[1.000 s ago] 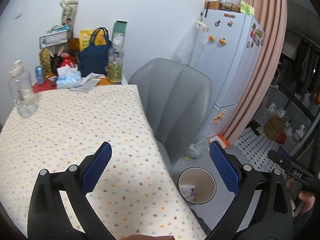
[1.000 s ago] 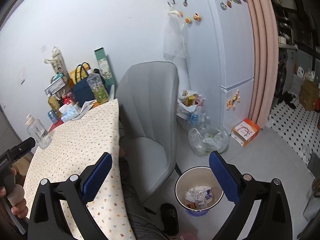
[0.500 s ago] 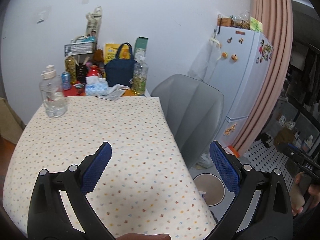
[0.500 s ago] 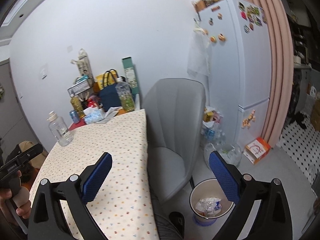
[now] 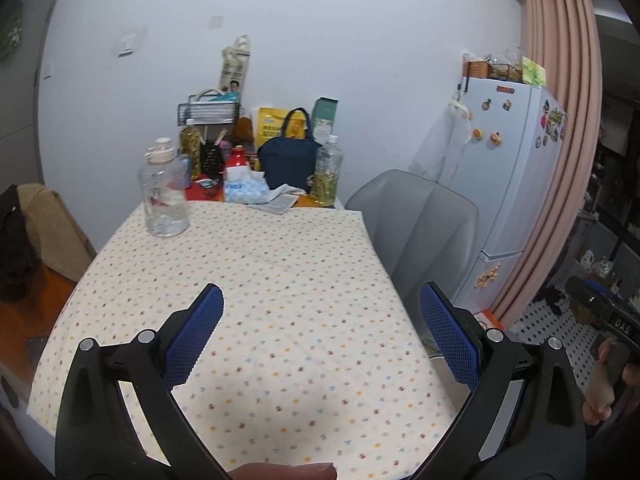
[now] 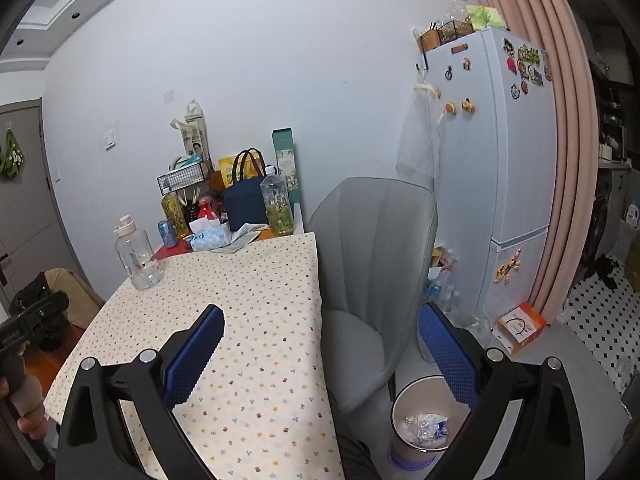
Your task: Collect trash
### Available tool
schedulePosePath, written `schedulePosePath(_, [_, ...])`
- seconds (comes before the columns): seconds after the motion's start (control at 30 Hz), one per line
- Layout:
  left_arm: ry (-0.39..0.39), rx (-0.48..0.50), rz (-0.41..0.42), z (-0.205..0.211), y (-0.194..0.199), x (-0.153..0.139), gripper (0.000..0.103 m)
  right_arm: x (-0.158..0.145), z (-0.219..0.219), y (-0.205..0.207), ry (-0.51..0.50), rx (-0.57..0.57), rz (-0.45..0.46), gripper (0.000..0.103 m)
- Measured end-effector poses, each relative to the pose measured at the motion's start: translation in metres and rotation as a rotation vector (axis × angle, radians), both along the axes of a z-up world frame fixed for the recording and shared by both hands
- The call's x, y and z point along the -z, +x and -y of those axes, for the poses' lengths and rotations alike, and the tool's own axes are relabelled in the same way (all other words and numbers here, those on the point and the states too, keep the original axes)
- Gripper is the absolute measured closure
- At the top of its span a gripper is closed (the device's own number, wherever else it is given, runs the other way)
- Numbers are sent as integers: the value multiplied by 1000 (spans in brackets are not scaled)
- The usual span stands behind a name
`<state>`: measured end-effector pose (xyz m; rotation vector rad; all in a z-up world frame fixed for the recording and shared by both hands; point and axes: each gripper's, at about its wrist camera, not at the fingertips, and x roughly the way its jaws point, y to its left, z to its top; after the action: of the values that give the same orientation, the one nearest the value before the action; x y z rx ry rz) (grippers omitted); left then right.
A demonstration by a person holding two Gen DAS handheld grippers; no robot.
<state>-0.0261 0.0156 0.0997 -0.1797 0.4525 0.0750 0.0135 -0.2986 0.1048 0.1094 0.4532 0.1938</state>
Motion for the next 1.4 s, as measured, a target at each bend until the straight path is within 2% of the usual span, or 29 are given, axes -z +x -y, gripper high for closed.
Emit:
schedulePosePath(0.27, [0, -48, -12, -16, -12, 7, 6, 5, -22, 0, 58, -43, -58, 8])
schedulePosePath(0.5, [8, -53, -8, -16, -14, 4, 6, 7, -41, -5, 32, -86, -55, 8])
schedulePosePath(0.9, [10, -38, -9, -12, -13, 4, 6, 6, -42, -7, -1, -84, -44, 8])
schedulePosePath(1.4, [16, -32, -19, -9, -12, 7, 6, 13, -37, -2, 0, -72, -71, 8])
